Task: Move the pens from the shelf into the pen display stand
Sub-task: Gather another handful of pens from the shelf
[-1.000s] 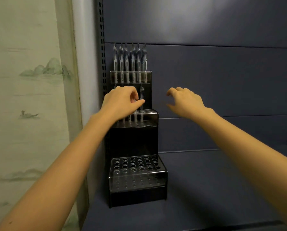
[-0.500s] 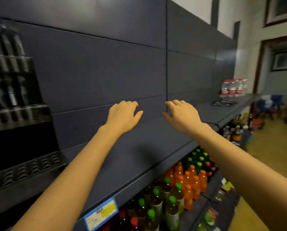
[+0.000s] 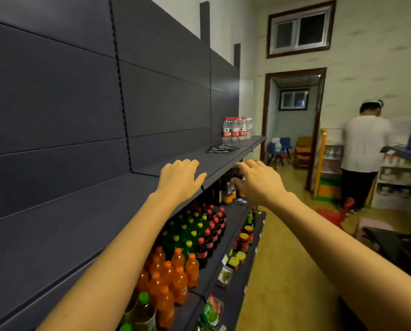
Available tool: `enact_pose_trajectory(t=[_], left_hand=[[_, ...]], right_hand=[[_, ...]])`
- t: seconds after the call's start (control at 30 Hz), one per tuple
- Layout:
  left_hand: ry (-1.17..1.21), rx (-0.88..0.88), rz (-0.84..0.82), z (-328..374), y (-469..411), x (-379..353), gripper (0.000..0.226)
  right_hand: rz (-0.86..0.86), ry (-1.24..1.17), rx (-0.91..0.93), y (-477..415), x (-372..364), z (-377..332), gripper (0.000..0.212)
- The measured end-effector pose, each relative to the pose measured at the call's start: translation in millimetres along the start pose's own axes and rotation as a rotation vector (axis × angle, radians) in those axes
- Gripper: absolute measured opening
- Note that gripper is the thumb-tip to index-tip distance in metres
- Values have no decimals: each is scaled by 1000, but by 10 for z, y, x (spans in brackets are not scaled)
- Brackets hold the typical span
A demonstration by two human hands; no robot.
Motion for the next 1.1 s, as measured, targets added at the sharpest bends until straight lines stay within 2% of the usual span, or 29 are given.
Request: enact_pose_trajectory(t=[0.37, 0.8, 1.1], left_hand=[[3, -31, -50, 1122, -1208, -1061, 49], [-58, -10, -64, 1682, -3150, -2396, 48], [-120, 99, -93, 1978, -4189, -3298, 47]], right_hand=[[-9, -29, -31, -566, -753, 1507, 50], [-6, -29, 7, -2088, -1884, 3063, 51], [-26, -73, 128, -3029, -2674, 4045, 50]])
Point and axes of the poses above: each hand's wrist, its own y-axis away from the middle knuckle, its own x-axis out of the back of the hand, z = x × y, the point moved 8 cm from there along -y, towards the middle knuckle, and after that the axes turned 14 degrees about x, right-handed, at the moved point
